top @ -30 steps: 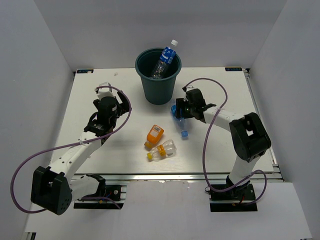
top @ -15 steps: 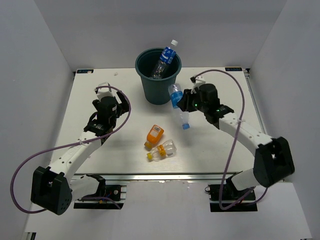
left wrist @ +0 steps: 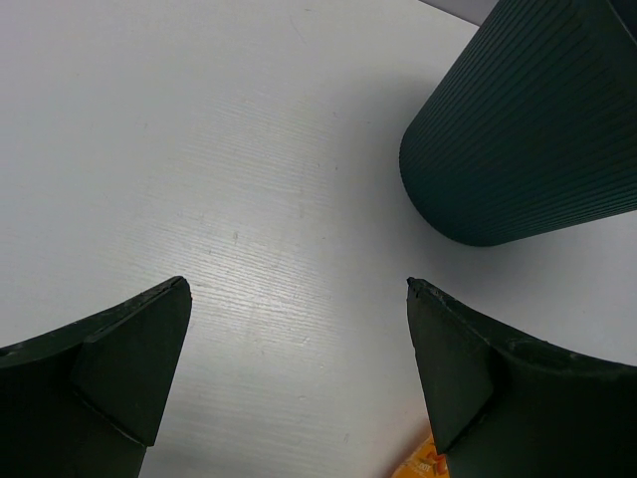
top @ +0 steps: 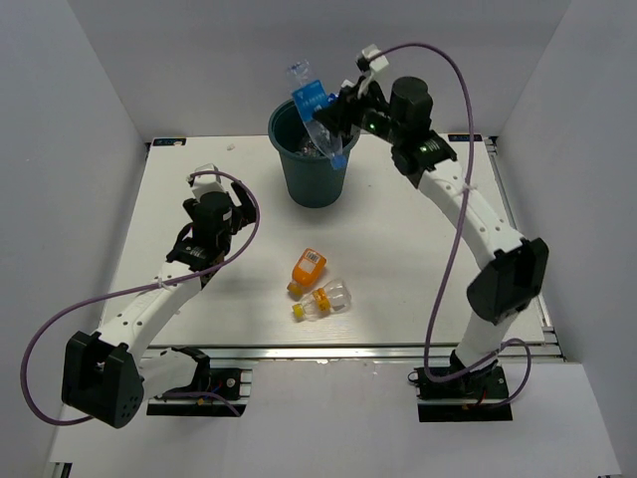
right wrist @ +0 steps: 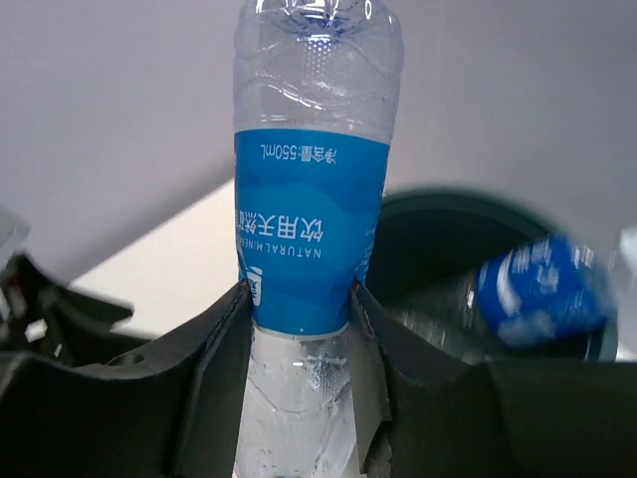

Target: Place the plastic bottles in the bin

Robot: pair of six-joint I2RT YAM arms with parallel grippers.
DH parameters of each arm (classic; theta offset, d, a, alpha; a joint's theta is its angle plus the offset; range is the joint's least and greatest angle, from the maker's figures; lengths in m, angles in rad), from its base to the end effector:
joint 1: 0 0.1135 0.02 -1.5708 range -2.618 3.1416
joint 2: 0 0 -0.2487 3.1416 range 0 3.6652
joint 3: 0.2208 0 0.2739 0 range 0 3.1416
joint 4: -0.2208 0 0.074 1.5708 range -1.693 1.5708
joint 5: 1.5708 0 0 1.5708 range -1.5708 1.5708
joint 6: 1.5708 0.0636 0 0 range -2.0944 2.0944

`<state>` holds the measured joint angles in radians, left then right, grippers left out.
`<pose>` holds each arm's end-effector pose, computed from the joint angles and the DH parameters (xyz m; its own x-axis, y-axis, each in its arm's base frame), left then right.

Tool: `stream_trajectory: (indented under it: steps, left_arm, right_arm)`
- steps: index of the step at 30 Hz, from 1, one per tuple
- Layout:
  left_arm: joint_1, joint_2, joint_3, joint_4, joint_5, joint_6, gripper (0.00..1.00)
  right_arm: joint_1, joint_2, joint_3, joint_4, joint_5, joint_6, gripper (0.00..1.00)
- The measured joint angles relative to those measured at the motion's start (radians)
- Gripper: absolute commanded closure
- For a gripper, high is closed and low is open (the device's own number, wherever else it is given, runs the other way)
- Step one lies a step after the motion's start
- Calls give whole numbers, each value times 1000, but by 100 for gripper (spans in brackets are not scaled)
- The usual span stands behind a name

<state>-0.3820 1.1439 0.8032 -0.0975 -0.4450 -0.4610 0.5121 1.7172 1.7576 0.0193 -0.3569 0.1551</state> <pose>0.2960 -0.0894 0.2514 -0.3414 -0.2955 -0.8922 -0.1977 0.9506 -0.2392 0.3851 0.2420 0.4382 -0.0665 0.1287 -0.9895 -0.7620 0.6336 0.1336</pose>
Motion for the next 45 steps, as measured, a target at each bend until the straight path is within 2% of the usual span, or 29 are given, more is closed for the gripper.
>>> stream_trajectory:
  steps: [3,11,16,18,19,20,23,26,32,39,41,45]
  left_arm:
    - [2,0,0,0,0,0,2]
    - [4,26,4,-1,-1,0,2]
    - [6,39,4,-1,0,0,2]
    - [7,39,5,0,0,0,2]
    - [7,39,5,0,0,0,2]
    - [7,39,5,0,0,0,2]
    - [7,40,5,0,4,0,2]
    - [7,40,6,0,13,1,2]
    - [7,40,8,16,98,28,2]
    - [8,50,1,90,417,88,2]
    - [3,62,-15,124,535,101,2]
    - [-39,95,-48,153,665,130,2]
  right_arm:
    - [0,113,145,29,-23,-3,80]
    - [1,396,323,184,-53,-5,74]
    - [7,509,319,208,-64,-41,66]
    - [8,510,271,218,-64,-56,52]
    - [8,510,253,232,-62,-59,41]
    - [8,510,241,249,-62,-61,25]
    - [8,504,237,253,-61,-65,13]
    - [10,496,237,253,-61,-65,11]
    - [12,434,244,216,-70,-64,11]
    - [14,246,212,119,-55,-62,11]
    - [15,122,109,103,-14,-58,11]
    - [10,-169,-196,102,74,-48,11]
